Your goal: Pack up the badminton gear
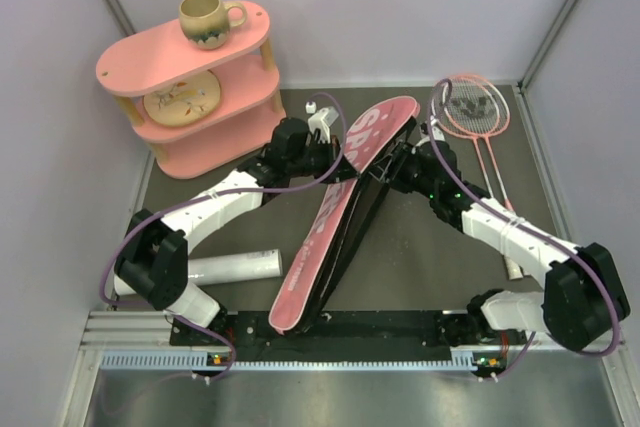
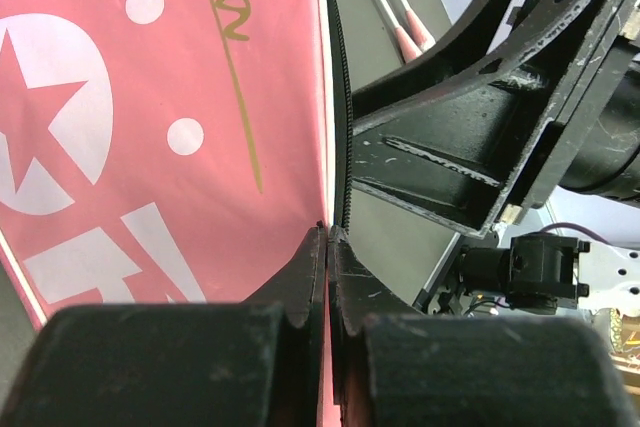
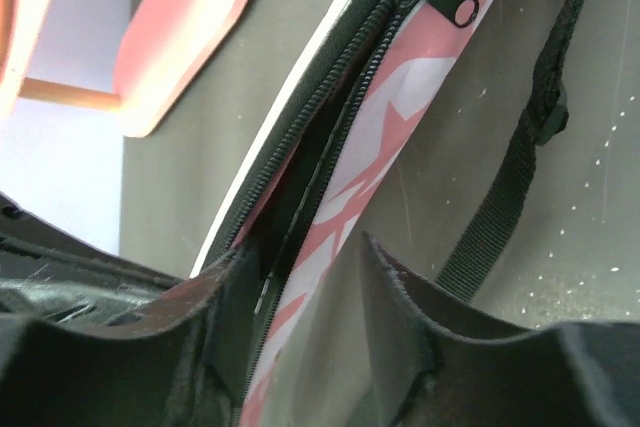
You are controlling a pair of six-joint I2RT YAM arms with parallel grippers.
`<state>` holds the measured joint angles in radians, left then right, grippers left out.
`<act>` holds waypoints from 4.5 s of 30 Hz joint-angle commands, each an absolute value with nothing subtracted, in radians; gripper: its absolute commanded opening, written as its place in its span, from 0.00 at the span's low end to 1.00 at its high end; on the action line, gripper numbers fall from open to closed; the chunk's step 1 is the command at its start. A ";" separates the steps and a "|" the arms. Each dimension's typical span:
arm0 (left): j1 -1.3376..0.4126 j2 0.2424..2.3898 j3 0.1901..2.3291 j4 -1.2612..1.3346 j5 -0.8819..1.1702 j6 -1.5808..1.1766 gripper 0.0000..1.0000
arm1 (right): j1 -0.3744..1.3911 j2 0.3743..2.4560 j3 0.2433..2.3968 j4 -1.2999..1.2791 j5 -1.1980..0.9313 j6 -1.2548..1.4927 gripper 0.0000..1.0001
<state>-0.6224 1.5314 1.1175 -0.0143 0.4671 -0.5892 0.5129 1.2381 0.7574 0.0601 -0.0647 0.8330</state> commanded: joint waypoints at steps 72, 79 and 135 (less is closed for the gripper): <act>-0.571 1.696 1.428 -0.416 0.071 -0.551 0.00 | 0.433 1.707 1.382 -0.273 -0.258 0.423 0.25; -0.566 1.842 1.528 -0.494 0.087 -0.578 0.00 | 0.404 1.470 1.327 -0.351 -0.266 0.417 0.75; -0.558 1.914 1.583 -0.534 0.333 -0.575 0.00 | -0.296 2.011 1.420 -0.422 -0.140 -0.017 0.15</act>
<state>-0.5632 1.9079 1.5745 -0.5545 0.2985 -0.5564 -0.2928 1.9724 1.3750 -0.4286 -0.1345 -0.0189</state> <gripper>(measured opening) 0.048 0.132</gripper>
